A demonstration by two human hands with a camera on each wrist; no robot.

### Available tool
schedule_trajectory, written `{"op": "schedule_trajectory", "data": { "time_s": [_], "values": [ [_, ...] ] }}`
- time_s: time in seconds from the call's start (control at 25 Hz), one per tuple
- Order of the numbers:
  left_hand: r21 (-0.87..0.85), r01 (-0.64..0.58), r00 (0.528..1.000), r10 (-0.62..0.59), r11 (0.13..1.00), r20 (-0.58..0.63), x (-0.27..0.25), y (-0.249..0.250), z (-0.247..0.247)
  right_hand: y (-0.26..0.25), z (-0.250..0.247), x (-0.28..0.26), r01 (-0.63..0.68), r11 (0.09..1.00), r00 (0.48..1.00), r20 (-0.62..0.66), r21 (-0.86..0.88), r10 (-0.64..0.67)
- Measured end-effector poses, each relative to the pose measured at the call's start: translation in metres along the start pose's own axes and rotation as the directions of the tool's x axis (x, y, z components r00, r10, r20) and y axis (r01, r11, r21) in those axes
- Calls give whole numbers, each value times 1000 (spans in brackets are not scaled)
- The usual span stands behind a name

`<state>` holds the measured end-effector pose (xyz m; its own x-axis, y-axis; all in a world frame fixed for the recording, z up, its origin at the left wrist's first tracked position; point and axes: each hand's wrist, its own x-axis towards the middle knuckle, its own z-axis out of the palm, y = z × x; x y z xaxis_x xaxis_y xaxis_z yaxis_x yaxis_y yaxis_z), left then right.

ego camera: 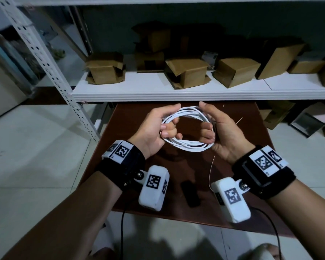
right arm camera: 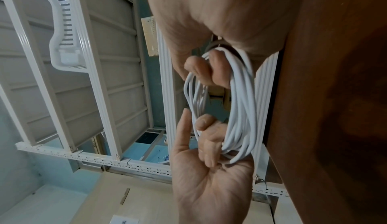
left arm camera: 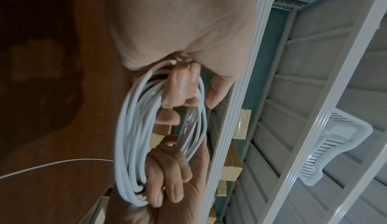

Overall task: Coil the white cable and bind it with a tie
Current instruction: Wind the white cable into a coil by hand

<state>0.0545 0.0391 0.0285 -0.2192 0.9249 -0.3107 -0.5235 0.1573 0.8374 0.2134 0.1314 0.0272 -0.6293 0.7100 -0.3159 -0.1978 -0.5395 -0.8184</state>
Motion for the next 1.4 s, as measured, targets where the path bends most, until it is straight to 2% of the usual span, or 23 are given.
{"op": "schedule_trajectory", "data": {
  "time_s": [0.08,0.28,0.44,0.52,0.68,0.88,1.16,1.32,1.4],
  "values": [
    [4,-8,1000,8,1000,4,1,0,1,-2,-2,1,-3,1000,1000,9,-3,3],
    [88,-8,1000,8,996,-5,6,-17,7,6,-7,1,18,1000,997,-81,-2,-18],
    [98,-2,999,-2,995,36,3,-12,8,-3,-4,-4,8,999,1000,25,-53,-7],
    [140,-18,1000,19,990,-10,1,-10,7,-2,-3,-5,-14,998,997,71,-67,19],
    [207,-66,988,94,976,-125,-1,-12,6,7,-3,-2,-69,998,997,42,-4,69],
    [188,-84,981,114,979,-155,-1,-11,7,7,2,-5,-47,998,998,31,43,45],
    [256,-128,977,166,958,-132,-2,-17,6,21,5,-3,49,995,997,-51,-92,-54],
    [290,-154,957,216,945,-193,1,-21,7,26,7,-6,156,938,987,21,-310,-158],
    [287,-161,951,226,944,-210,1,-21,8,28,8,-6,213,910,977,49,-355,-210]
  ]
}}
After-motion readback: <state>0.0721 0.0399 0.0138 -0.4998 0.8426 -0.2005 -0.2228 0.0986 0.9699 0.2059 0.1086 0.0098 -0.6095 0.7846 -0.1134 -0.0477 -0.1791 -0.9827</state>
